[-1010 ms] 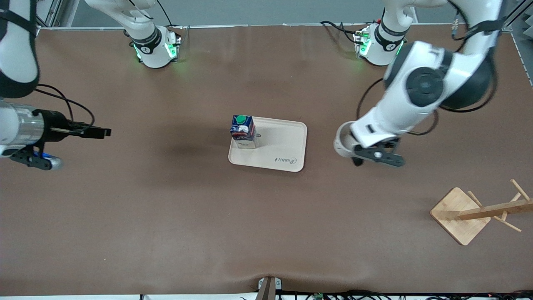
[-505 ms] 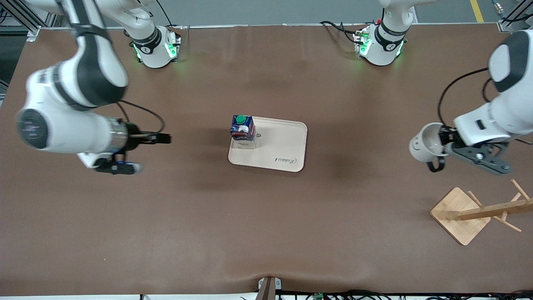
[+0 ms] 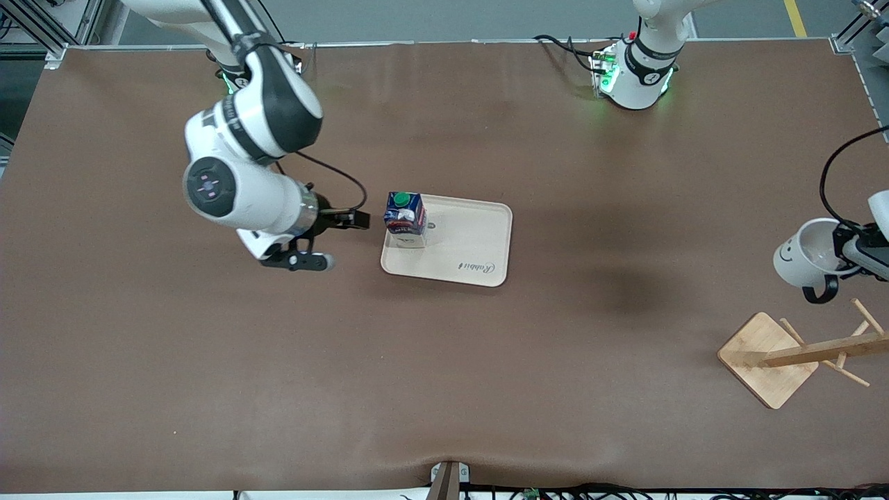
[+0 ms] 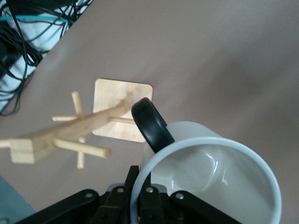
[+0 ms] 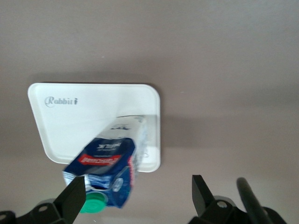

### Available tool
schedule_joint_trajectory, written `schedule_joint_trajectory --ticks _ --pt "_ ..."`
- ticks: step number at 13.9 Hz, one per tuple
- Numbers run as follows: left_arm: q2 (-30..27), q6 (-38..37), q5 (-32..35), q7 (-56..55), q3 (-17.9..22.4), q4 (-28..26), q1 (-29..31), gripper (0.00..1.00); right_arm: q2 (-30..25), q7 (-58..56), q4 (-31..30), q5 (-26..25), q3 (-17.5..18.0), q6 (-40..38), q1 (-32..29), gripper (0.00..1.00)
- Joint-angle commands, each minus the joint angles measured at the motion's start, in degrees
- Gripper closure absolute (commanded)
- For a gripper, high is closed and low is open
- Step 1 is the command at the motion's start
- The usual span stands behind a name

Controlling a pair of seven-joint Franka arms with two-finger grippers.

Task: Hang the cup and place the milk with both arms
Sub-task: 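Grasp the blue milk carton with the right gripper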

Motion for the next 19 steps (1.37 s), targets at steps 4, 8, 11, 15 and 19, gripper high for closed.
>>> schedule_joint_trajectory --ticks 4,8,11,15,19 --pt "4.35 -0.36 0.6 3.16 -0.68 5.47 0.46 1.0 -0.05 5.5 -3.52 0.36 -0.85 6.32 5.61 0.0" --pt "4.26 -0.36 0.51 3.34 -0.68 5.47 0.81 1.0 1.17 7.08 -3.52 0.19 -0.85 8.17 7.37 0.0" --pt "3.91 -0.79 0.95 3.51 -0.68 5.38 0.9 1.0 2.14 7.44 -3.61 -0.87 -0.94 8.96 8.6 0.0" --pt "3.65 -2.82 1.21 5.78 -0.68 5.12 2.04 1.0 2.76 8.49 -4.14 -2.54 -0.94 9.58 9.48 0.0" --pt "3.74 -2.82 1.39 8.26 -0.59 5.29 3.36 1.0 3.64 11.13 -6.32 -6.82 -1.03 13.34 11.06 0.0"
